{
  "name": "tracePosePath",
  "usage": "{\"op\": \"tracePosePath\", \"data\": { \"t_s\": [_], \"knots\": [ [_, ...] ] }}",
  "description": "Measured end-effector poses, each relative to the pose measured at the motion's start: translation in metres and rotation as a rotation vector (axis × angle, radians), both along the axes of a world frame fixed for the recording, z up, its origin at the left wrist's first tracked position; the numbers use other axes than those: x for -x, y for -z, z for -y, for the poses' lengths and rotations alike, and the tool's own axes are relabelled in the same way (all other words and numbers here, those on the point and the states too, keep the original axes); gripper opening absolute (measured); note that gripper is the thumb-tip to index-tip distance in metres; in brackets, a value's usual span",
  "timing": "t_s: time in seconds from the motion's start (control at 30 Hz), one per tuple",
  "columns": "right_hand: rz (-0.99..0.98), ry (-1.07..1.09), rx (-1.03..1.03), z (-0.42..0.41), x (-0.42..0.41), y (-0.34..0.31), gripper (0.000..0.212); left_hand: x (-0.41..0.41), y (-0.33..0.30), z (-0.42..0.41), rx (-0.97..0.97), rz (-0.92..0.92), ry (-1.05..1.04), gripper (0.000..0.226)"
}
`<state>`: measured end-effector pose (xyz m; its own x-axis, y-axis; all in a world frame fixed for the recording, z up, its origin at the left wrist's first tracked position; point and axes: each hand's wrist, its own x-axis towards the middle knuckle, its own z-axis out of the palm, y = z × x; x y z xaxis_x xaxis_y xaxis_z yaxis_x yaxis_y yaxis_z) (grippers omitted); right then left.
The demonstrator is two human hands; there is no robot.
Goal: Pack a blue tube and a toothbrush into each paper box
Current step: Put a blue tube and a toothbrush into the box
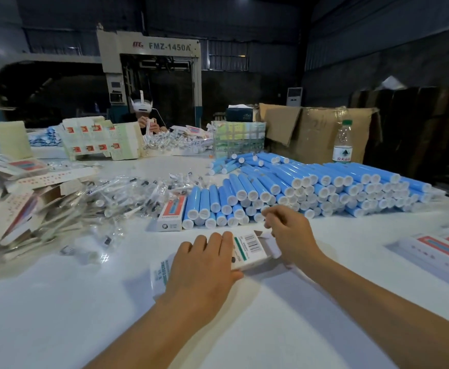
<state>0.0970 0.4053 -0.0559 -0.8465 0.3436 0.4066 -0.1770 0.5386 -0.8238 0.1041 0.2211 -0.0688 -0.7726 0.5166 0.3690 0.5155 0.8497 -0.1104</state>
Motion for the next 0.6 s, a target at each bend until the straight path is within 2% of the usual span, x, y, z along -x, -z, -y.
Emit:
{"op": "tracePosePath", "data": {
  "t_s": [0.17,0.33,0.53,0.6],
  "knots": [
    [-0.002,0.000,-0.370,0.009,0.026,-0.022,0.017,0.006,0.004,-0.004,-0.020,0.004,0.047,0.060],
    [0.031,0.027,-0.643,0.025,0.077,-0.052,0.030,0.009,0.006,-0.006,-0.023,0.019,0.055,0.061],
    [0.357,0.182,-0.896,0.032,0.135,-0.069,0.031,0.007,0.006,-0.005,-0.110,-0.007,0.089,0.053],
    [0.435,0.166,-0.956,0.033,0.140,-0.070,0.023,0.008,0.007,-0.006,-0.105,-0.010,0.093,0.054]
  ]
}}
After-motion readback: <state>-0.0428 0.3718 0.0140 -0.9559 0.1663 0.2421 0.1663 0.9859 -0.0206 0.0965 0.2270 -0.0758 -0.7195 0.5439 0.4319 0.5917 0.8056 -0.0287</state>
